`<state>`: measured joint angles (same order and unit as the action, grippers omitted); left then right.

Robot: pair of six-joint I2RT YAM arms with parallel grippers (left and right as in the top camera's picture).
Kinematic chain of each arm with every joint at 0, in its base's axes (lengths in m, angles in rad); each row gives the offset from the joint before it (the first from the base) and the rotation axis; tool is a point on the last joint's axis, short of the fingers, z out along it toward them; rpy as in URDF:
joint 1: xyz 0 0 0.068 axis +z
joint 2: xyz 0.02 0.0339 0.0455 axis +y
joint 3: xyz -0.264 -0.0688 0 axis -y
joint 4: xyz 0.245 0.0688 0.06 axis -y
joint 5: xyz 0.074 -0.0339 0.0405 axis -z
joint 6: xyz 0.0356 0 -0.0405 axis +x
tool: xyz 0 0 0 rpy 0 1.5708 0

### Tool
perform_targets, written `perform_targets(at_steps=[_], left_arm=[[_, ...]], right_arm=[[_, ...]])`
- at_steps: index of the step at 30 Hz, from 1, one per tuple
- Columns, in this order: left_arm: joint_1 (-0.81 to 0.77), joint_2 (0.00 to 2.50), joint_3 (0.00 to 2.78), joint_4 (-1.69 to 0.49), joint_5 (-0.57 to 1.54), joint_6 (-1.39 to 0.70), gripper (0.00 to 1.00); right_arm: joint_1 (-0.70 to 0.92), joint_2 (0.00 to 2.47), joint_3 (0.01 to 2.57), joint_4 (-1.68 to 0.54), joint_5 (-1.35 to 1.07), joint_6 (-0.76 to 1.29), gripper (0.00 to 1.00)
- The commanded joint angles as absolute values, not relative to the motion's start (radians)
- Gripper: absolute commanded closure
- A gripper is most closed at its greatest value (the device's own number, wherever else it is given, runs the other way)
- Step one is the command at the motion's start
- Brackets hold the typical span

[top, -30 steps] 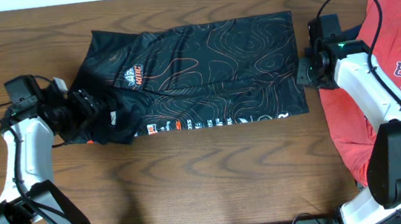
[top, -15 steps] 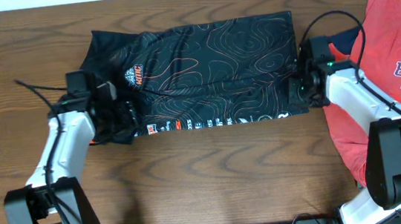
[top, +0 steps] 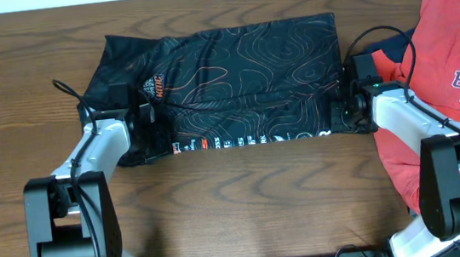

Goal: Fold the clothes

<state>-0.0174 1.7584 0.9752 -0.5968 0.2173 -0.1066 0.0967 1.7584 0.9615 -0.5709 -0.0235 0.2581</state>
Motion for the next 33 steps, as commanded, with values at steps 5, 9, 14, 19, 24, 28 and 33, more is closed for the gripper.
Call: perform_targets(at_steps=[5,9,14,19,24,28,33], left_arm=[[-0.024,1.781,0.968,-0.597,0.173,-0.098,0.94],[-0.023,1.753,0.969,-0.606,0.132,-0.098,0.94],[-0.023,1.721,0.973,-0.640,0.102,-0.098,0.92],[-0.023,1.716,0.973,-0.659,0.104,-0.098,0.91],[-0.023,1.716,0.973,-0.675,0.104,-0.099,0.91],[-0.023,1.716,0.973,-0.682,0.104,-0.102,0.91],[-0.023,1.703,1.035,-0.629,0.142,-0.109,0.94]], right_arm=[[0.106,1.763,0.946,-0.580,-0.027,0.249,0.60],[0.106,1.763,0.946,-0.579,-0.027,0.249,0.60],[0.106,1.763,0.946,-0.580,-0.027,0.249,0.60],[0.106,1.763,0.946,-0.580,-0.027,0.249,0.60],[0.106,1.763,0.946,-0.581,-0.027,0.249,0.60],[0.106,1.763,0.946,-0.583,-0.027,0.249,0.60],[0.106,1.763,0.946,-0.583,-0.027,0.249,0.60]])
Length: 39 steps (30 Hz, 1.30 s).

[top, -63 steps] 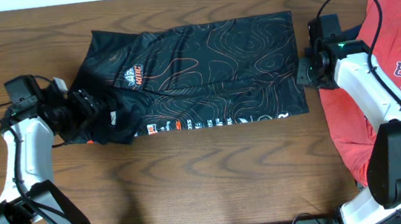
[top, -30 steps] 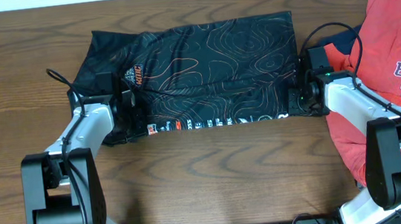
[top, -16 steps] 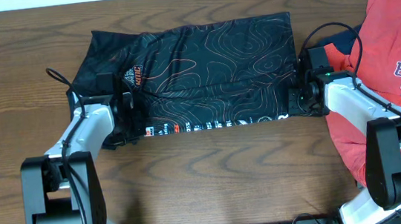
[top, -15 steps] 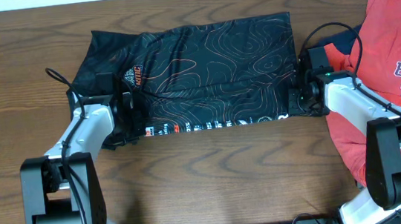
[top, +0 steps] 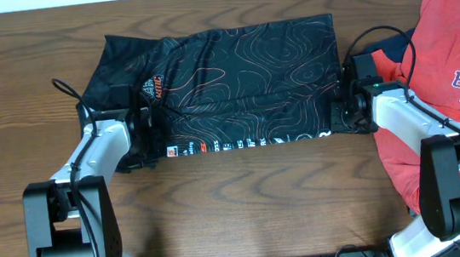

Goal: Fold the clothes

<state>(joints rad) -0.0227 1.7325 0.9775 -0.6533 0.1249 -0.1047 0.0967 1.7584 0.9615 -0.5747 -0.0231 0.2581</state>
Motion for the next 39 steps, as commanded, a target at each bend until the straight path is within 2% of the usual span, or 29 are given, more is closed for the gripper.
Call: perform_targets(at_steps=[1,7,8,9,11,14,15,19,21,24,28,32,39], left_arm=[[-0.023,1.697,1.058,-0.605,0.156,-0.109,0.94],[-0.023,1.678,1.182,-0.408,0.255,-0.144,0.93],[-0.023,1.678,1.184,-0.387,0.258,-0.153,0.83],[-0.023,1.678,1.184,-0.389,0.266,-0.155,0.64],[-0.023,1.679,1.184,-0.424,0.270,-0.154,0.55],[-0.022,1.679,1.184,-0.507,0.216,-0.099,0.35],[-0.019,1.679,1.184,-0.539,0.157,-0.094,0.33],[0.020,1.679,1.184,-0.667,-0.068,-0.119,0.31],[0.063,1.679,1.184,-0.705,-0.098,-0.170,0.31],[0.144,1.679,1.181,-0.713,-0.086,-0.258,0.31],[0.220,1.696,1.180,-0.659,0.028,-0.263,0.31],[0.246,1.737,1.180,-0.624,0.064,-0.263,0.31],[0.249,1.848,1.180,-0.620,0.063,-0.264,0.28]], right_arm=[[0.106,1.763,0.946,-0.582,-0.027,0.249,0.60],[0.106,1.763,0.946,-0.582,-0.027,0.249,0.60],[0.106,1.763,0.946,-0.582,-0.027,0.249,0.60],[0.106,1.763,0.946,-0.582,-0.027,0.249,0.60],[0.106,1.763,0.946,-0.582,-0.027,0.249,0.59],[0.106,1.763,0.946,-0.582,-0.027,0.249,0.59],[0.106,1.763,0.946,-0.582,-0.027,0.249,0.59],[0.106,1.763,0.946,-0.590,-0.027,0.248,0.58],[0.106,1.763,0.946,-0.595,-0.027,0.245,0.58],[0.106,1.763,0.946,-0.585,-0.028,0.245,0.58],[0.106,1.763,0.946,-0.511,-0.094,0.197,0.58],[0.106,1.763,0.946,-0.438,-0.113,0.185,0.42],[0.106,1.763,0.945,-0.454,-0.112,0.186,0.45]])
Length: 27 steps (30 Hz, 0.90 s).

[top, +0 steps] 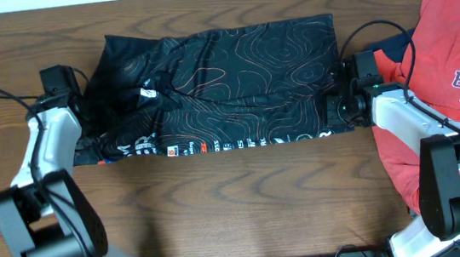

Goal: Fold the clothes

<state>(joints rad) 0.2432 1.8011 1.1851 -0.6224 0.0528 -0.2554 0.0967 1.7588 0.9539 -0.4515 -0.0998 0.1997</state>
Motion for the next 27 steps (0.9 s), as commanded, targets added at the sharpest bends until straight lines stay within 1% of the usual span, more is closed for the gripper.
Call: perform_targets(at_steps=[1,5,9,11,15,18,22,24,27], left_arm=[[0.249,1.867,1.180,-0.619,0.063,-0.264,0.28],[0.249,1.924,1.180,-0.640,0.064,-0.266,0.28],[0.249,1.946,1.180,-0.689,0.043,-0.268,0.28],[0.250,1.946,1.180,-0.717,0.006,-0.268,0.28],[0.269,1.946,1.176,-0.778,-0.016,-0.280,0.28],[0.295,1.946,1.169,-0.834,-0.015,-0.312,0.28],[0.339,1.945,1.168,-0.924,-0.020,-0.312,0.28],[0.363,1.945,1.168,-0.953,-0.020,-0.312,0.28],[0.395,1.940,1.168,-1.017,-0.020,-0.312,0.28]], right_arm=[[0.106,1.764,0.945,-0.455,-0.112,0.186,0.46],[0.106,1.771,0.944,-0.468,-0.104,0.186,0.49],[0.106,1.794,0.929,-0.473,-0.102,0.186,0.54],[0.106,1.813,0.917,-0.481,-0.102,0.187,0.59],[0.106,1.848,0.898,-0.546,-0.102,0.216,0.80],[0.102,1.846,0.894,-0.650,-0.091,0.266,0.87],[0.092,1.844,0.894,-0.817,0.009,0.405,0.92],[0.087,1.844,0.894,-0.884,0.050,0.434,0.94],[0.081,1.843,0.894,-0.958,0.082,0.456,0.95]])
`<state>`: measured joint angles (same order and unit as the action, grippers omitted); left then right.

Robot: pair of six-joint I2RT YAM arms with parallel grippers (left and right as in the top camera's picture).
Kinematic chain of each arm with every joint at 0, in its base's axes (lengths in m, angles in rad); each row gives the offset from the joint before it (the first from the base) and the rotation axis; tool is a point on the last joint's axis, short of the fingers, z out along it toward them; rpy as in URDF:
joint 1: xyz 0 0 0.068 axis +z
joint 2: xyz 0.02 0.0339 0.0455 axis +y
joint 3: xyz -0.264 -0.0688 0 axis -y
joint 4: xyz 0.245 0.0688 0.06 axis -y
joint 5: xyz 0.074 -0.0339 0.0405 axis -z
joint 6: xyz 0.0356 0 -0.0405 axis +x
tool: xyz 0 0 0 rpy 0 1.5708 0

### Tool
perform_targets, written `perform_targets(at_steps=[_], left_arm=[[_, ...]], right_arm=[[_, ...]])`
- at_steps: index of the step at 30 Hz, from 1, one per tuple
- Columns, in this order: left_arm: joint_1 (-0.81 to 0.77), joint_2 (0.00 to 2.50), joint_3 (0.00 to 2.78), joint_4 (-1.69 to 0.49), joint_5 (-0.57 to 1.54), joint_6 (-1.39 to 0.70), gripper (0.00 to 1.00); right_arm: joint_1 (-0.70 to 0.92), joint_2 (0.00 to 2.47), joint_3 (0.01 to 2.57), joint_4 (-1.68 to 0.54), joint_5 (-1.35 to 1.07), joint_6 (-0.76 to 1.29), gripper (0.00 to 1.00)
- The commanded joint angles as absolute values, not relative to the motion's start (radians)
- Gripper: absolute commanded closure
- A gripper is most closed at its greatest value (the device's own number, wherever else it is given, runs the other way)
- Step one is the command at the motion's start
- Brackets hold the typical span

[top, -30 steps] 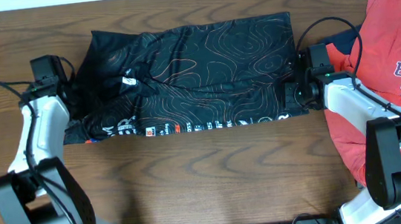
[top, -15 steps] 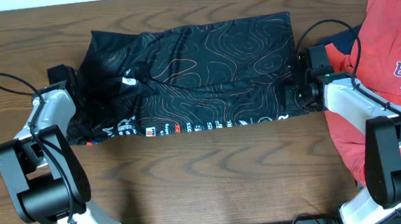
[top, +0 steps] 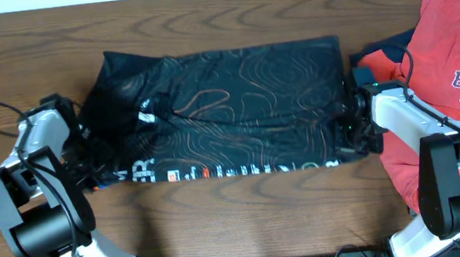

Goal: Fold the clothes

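A black shirt (top: 236, 102) with thin orange contour lines lies spread across the middle of the table, its printed hem (top: 235, 172) toward the front. My left gripper (top: 88, 165) sits at the shirt's left edge and looks shut on the cloth there. At the right edge my right gripper (top: 348, 130) looks shut on the fabric. The fingertips of both are partly hidden in dark cloth.
A red shirt (top: 454, 62) with white lettering is heaped at the right edge of the wooden table (top: 248, 221), with a dark blue piece (top: 386, 47) peeking from under it. Cables loop beside both arms.
Both grippers have moved toward the front of the table, and the black shirt has come with them. Its hem now lies lower in the overhead view and the cloth looks flatter.
My left gripper was first on the cloth left of the shirt's middle while the right held the right edge. The left gripper then stood at the far left, with the left side spread out. Now both grippers are nearer the front with the shirt shifted that way.
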<state>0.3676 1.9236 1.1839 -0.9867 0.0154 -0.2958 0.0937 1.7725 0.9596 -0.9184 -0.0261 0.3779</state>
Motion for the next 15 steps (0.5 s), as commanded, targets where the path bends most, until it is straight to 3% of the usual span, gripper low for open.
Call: perform_targets(at_steps=[1,10,14,15], left_arm=[[0.403,1.937,1.168,-1.034,-0.020,-0.312,0.28],[0.389,1.792,1.168,-1.056,-0.014,-0.311,0.28],[0.363,1.659,1.175,-0.993,-0.007,-0.308,0.28],[0.352,1.621,1.176,-0.952,-0.006,-0.308,0.28]], right_arm=[[0.081,1.843,0.894,-0.971,0.081,0.457,0.95],[0.082,1.742,0.901,-0.994,0.051,0.452,0.91],[0.082,1.642,0.952,-0.928,0.052,0.385,0.75],[0.082,1.617,0.971,-0.908,0.051,0.366,0.60]])
